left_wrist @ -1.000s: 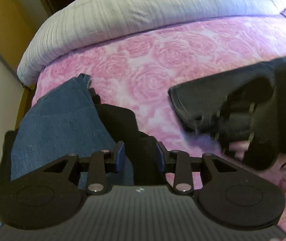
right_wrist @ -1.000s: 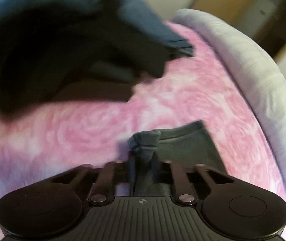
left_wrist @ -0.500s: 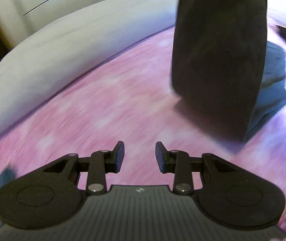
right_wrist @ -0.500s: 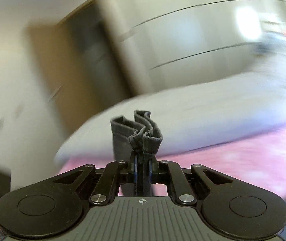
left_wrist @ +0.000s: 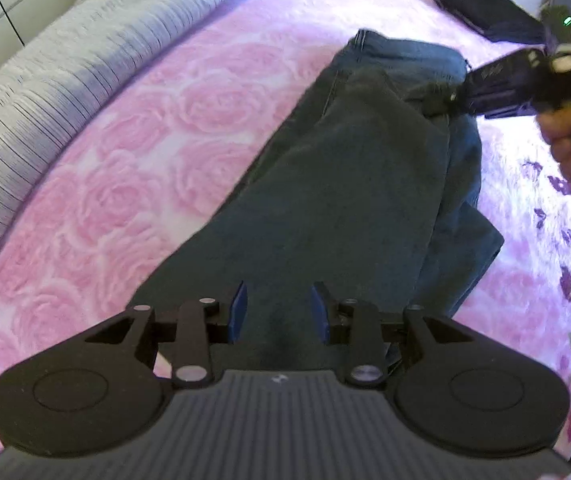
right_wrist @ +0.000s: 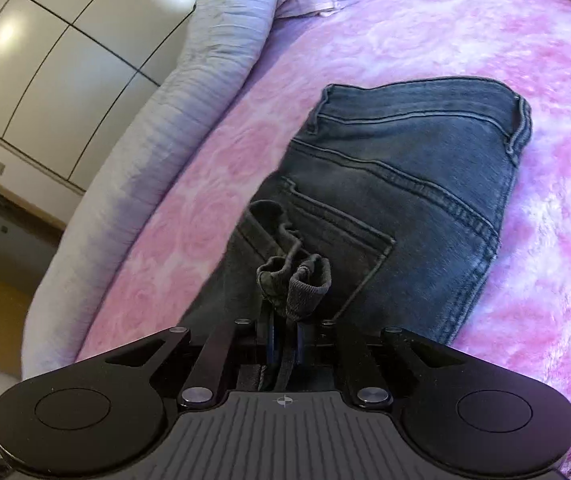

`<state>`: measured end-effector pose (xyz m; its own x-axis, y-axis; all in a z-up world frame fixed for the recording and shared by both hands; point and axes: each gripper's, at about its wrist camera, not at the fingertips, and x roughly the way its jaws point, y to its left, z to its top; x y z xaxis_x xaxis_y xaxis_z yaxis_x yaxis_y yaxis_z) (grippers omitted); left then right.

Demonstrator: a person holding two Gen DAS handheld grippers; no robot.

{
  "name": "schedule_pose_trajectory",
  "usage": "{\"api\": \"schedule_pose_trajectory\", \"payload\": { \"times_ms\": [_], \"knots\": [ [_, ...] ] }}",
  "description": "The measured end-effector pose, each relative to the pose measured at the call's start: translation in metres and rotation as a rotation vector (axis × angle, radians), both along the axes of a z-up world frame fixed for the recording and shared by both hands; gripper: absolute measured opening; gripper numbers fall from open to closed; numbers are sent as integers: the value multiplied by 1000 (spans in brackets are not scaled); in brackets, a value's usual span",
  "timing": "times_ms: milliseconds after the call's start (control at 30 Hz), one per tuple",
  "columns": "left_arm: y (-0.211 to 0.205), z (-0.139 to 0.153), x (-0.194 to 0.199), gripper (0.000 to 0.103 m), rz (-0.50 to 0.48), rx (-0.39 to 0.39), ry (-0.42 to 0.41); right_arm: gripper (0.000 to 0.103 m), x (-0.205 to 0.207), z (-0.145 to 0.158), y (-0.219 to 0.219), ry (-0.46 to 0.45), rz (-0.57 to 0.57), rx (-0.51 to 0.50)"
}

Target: Fold clothes

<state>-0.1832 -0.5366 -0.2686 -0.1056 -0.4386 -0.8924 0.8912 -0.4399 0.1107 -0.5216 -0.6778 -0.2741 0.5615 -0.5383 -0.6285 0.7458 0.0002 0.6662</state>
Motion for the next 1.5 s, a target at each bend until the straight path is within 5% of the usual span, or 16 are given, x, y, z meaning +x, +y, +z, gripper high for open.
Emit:
{"api": "schedule_pose_trajectory", "payload": {
  "times_ms": [200,267,333,433,500,533,567,600,733,900,1067,1200,1333,1500],
  "knots": [
    [-26,-17,27,31,138,53,22,13,-8,-1,-2,-69,-9,34],
    [-30,-16,38,31,161,41,28,27,-9,-6,-3,-89,-22,49],
    [-28,-16,48,31,175,36,40,61,-2,-8,3,-109,-11,54],
    [-18,-16,60,31,190,34,68,68,13,-9,14,-86,21,36],
    [-7,-14,69,31,199,29,90,68,24,-12,12,-27,22,20],
    [3,-12,74,31,202,22,96,59,27,-15,10,-21,5,19],
    [13,-8,81,31,208,13,97,43,30,-15,7,-5,-13,25],
    [23,-5,87,31,214,3,98,14,35,-12,4,37,-28,35],
    [71,14,135,31,303,-51,106,9,103,53,17,263,106,-150],
    [145,54,225,31,543,-156,97,8,269,142,98,441,460,-495],
    [239,107,316,34,846,-286,78,7,439,169,222,357,878,-725],
    [284,116,344,34,911,-294,64,6,532,124,292,304,1123,-709],
    [308,110,350,34,915,-292,54,5,560,82,308,333,1190,-629],
    [306,96,336,34,893,-249,112,5,519,105,261,193,1028,-562]
  ]
}}
